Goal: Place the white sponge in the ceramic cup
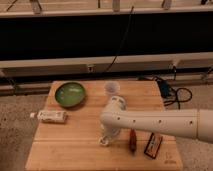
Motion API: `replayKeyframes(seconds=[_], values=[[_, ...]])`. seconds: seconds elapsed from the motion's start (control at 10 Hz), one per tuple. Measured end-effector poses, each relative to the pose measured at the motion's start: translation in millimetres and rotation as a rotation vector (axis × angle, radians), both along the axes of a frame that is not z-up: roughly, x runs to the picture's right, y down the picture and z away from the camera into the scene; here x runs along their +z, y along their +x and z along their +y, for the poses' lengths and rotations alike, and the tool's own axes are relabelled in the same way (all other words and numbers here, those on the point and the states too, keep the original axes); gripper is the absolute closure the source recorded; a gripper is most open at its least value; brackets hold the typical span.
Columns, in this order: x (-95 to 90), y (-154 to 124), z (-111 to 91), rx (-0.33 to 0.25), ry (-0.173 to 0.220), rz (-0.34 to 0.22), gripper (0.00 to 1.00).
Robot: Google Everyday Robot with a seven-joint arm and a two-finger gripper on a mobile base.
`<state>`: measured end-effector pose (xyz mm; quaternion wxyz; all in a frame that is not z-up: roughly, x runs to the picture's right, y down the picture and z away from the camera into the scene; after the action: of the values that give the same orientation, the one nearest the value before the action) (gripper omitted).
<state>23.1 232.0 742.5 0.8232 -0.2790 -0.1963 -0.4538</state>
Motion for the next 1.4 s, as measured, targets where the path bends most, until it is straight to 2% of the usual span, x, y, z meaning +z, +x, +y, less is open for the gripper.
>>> replayKeyframes(seconds=[0.2,0.4,0.9,1.1,1.4], values=[[-5.6,5,-37,0.009,0.016,0.005,1.00],[-3.9,7,-64,0.009,0.028,0.007,1.00],[5.2,18,-147,0.003,0.083,0.030,1.00],[-3.6,25,-179,-0.001,0.102,0.035,1.00],[-8.3,34,-203,-0.003,0.114,0.044,1.00]])
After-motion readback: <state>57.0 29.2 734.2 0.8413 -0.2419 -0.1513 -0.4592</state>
